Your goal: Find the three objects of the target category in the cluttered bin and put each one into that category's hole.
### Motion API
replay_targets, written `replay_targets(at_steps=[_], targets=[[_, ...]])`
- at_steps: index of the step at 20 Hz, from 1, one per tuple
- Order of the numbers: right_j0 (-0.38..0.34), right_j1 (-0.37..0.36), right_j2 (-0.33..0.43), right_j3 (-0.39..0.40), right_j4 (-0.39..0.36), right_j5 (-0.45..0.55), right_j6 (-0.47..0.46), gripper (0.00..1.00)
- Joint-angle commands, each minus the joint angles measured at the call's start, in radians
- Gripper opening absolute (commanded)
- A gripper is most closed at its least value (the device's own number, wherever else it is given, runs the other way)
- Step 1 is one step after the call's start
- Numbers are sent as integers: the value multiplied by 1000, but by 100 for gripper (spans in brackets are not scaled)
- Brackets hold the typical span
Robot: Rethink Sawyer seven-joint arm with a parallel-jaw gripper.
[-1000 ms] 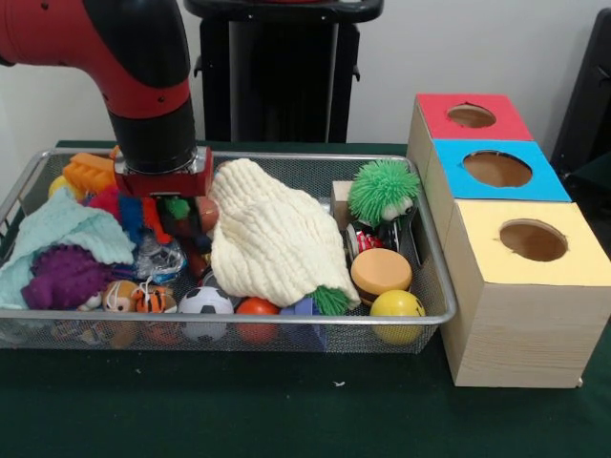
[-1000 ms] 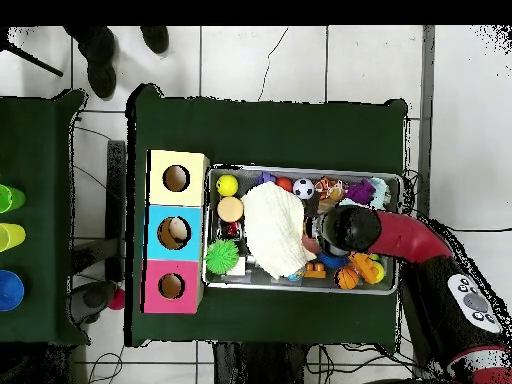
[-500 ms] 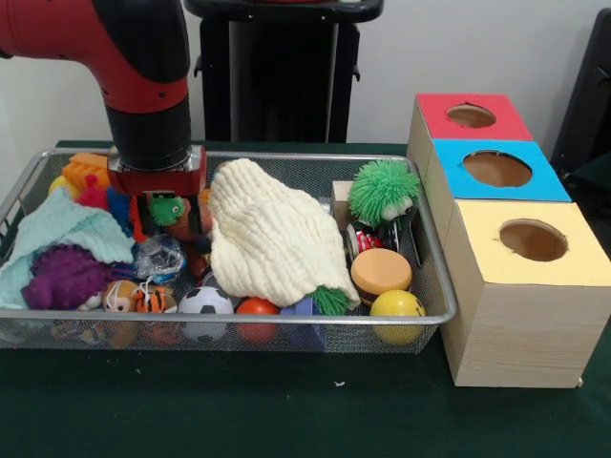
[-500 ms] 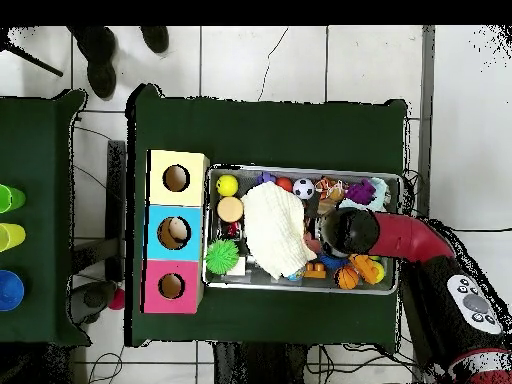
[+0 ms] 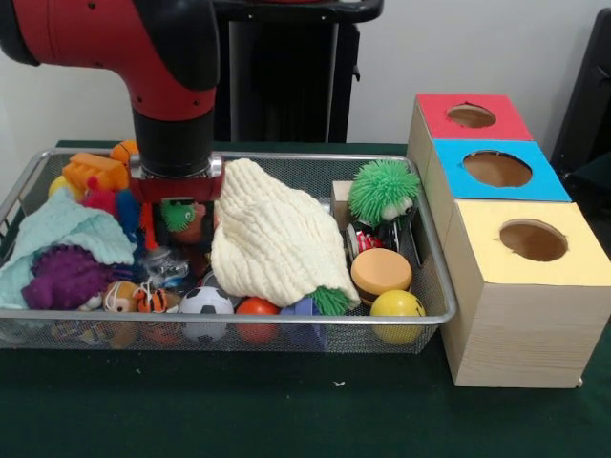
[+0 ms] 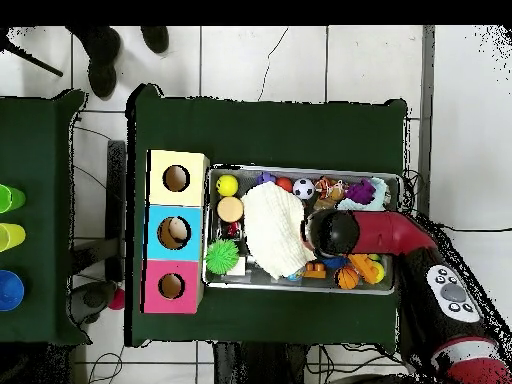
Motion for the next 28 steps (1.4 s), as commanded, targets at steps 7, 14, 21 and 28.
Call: replay_targets(at_steps=[7, 14, 21, 28], targets=[[62, 124, -90, -90, -146, 5, -16, 100], [117, 136, -137, -136, -247, -4, -49, 100], [148, 132, -160, -144, -327, -45, -41, 100], [169, 137, -172, -170, -376, -65, -24, 100]])
